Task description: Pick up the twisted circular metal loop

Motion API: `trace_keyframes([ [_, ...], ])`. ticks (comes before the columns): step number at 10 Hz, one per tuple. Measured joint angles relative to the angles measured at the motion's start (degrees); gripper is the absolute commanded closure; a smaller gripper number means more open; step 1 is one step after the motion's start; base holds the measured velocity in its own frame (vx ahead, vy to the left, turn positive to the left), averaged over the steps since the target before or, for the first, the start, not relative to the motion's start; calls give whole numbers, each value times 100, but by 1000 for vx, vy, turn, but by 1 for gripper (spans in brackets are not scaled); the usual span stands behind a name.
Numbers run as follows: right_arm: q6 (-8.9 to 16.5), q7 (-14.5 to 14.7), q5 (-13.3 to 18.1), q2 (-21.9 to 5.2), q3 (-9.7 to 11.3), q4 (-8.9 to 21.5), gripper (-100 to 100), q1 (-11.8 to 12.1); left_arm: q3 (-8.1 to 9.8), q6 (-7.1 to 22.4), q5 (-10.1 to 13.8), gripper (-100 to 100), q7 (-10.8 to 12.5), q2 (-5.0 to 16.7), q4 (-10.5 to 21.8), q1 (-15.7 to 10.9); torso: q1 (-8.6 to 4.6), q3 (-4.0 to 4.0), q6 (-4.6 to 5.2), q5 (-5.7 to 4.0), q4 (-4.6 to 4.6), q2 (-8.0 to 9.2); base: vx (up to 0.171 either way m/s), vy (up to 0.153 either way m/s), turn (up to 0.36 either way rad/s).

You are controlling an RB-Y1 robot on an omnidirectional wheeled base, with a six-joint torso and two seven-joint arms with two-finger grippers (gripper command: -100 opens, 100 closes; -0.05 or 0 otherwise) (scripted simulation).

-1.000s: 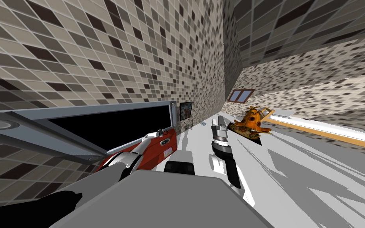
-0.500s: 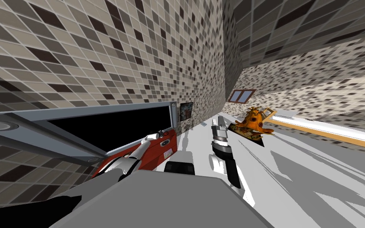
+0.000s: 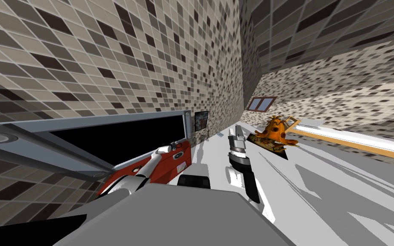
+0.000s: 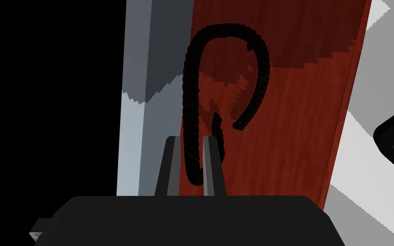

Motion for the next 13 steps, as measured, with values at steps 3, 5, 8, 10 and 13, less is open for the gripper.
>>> trace_keyframes([
  [3, 0, 0, 0, 0, 0, 0, 0, 0, -2, 26, 7, 100, 5, 7, -254, 17, -3, 4, 1, -2, 3, 4, 17, 6, 10],
  [5, 0, 0, 0, 0, 0, 0, 0, 1, 13, 211, -172, 100, 125, -74, -652, 395, 7, -12, -2, 2, -6, -19, 56, 7, 18],
  [8, 0, 0, 0, 0, 0, 0, 0, 1, 22, 314, -287, 100, 189, -129, -1040, 607, 4, -11, -2, 1, -5, -19, 50, 11, 14],
  [10, 0, 0, 0, 0, 0, 0, 0, 0, 34, 455, -383, 100, 263, -163, -1437, 915, 5, -7, 2, 1, -1, -12, 14, 5, 6],
  [13, 0, 0, 0, 0, 0, 0, 0, 1, 36, 561, -587, 100, 371, -284, -1831, 1217, 8, -13, -2, 2, -6, -21, 56, 12, 16],
])
